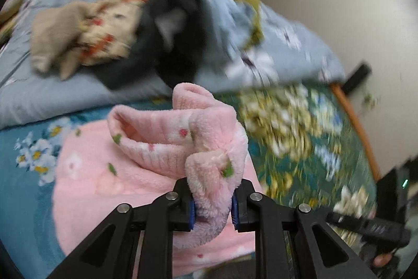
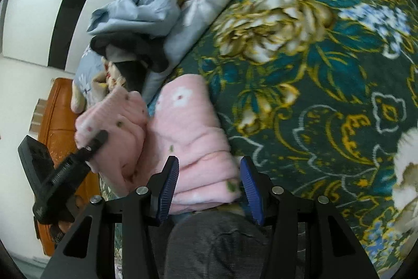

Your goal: Fold clothes

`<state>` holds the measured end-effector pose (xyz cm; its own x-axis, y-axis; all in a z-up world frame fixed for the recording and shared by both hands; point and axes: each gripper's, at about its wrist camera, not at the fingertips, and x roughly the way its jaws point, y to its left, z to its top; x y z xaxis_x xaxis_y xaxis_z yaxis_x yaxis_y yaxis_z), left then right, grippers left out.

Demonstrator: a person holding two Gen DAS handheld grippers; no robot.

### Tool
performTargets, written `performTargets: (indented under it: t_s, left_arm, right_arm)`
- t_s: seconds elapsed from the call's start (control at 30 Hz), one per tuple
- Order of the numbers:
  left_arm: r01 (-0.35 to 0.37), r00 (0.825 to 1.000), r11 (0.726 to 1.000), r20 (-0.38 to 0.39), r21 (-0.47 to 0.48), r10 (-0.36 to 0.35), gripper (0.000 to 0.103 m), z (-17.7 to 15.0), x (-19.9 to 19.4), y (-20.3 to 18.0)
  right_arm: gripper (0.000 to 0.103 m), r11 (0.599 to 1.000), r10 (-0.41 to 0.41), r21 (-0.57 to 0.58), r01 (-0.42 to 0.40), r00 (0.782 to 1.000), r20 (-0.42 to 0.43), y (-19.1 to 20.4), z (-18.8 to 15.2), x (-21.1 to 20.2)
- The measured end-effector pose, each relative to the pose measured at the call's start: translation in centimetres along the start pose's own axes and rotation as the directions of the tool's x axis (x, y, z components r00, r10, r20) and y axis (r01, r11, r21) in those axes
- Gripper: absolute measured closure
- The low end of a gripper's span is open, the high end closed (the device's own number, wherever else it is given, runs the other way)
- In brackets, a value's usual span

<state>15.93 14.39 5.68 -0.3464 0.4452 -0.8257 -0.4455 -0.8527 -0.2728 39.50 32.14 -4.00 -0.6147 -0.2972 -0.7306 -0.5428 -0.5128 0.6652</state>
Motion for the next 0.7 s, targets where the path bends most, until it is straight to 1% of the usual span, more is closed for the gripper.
performTargets:
  t_s: [0.07,0.2,0.3,0.33,0.4,0.43,0.47,0.53,0.6,0.67,0.7]
  left_arm:
    - [-0.019,0.999,0.998,-0.039,0.062,0.021,0.082,-0.9,1.6,-1.9]
    - [-0.055,0.992,0.986,-0.107,0.157,0.072,0.082,-2.4,4.2,-3.8]
    - [-0.064,0.987,0.984,-0.137,0.164,0.087,0.080,-3.0,5.0,-4.0]
    - [-0.064,0.986,0.985,-0.144,0.159,0.087,0.076,-3.0,5.1,-3.9]
    - [-0.061,0.984,0.987,-0.157,0.148,0.084,0.074,-3.1,5.1,-3.8]
    - [-0.049,0.984,0.989,-0.165,0.140,0.072,0.068,-3.0,5.0,-3.6]
    - [-0.030,0.983,0.991,-0.174,0.131,0.053,0.064,-2.9,4.9,-3.4]
    - [0.020,0.982,0.994,-0.189,0.105,0.000,0.045,-2.9,4.8,-3.1]
    - [0.083,0.977,0.993,-0.202,0.079,-0.066,0.040,-3.0,4.5,-2.9]
    - [0.107,0.977,0.992,-0.191,0.071,-0.092,0.040,-3.0,3.7,-2.7]
    - [0.116,0.980,0.991,-0.171,0.065,-0.103,0.040,-2.9,2.9,-2.4]
  right_arm:
    - [0.053,1.000,0.000,0.019,0.000,1.000,0.004,-0.9,-0.1,-0.1]
    - [0.053,0.999,0.004,0.050,-0.004,1.000,0.001,-2.3,-0.4,0.0]
    - [0.053,0.998,0.004,0.057,-0.004,1.000,0.001,-2.8,-0.5,0.0]
    - [0.053,0.998,0.003,0.058,-0.003,1.000,0.002,-2.8,-0.5,-0.1]
    - [0.053,0.998,-0.001,0.060,0.001,1.000,0.003,-2.9,-0.5,-0.2]
    - [0.053,0.998,-0.004,0.061,0.004,1.000,0.004,-2.8,-0.5,-0.2]
    - [0.053,0.998,-0.007,0.062,0.007,1.000,0.004,-2.8,-0.5,-0.3]
    - [0.053,0.998,-0.012,0.056,0.012,1.000,0.006,-2.5,-0.6,-0.3]
    - [0.053,0.999,-0.016,0.049,0.016,1.000,0.006,-2.2,-0.7,-0.4]
    - [0.053,1.000,-0.014,0.024,0.014,1.000,0.006,-1.3,-0.5,-0.3]
    - [0.053,1.000,-0.014,0.012,0.013,1.000,0.005,-0.9,-0.4,-0.2]
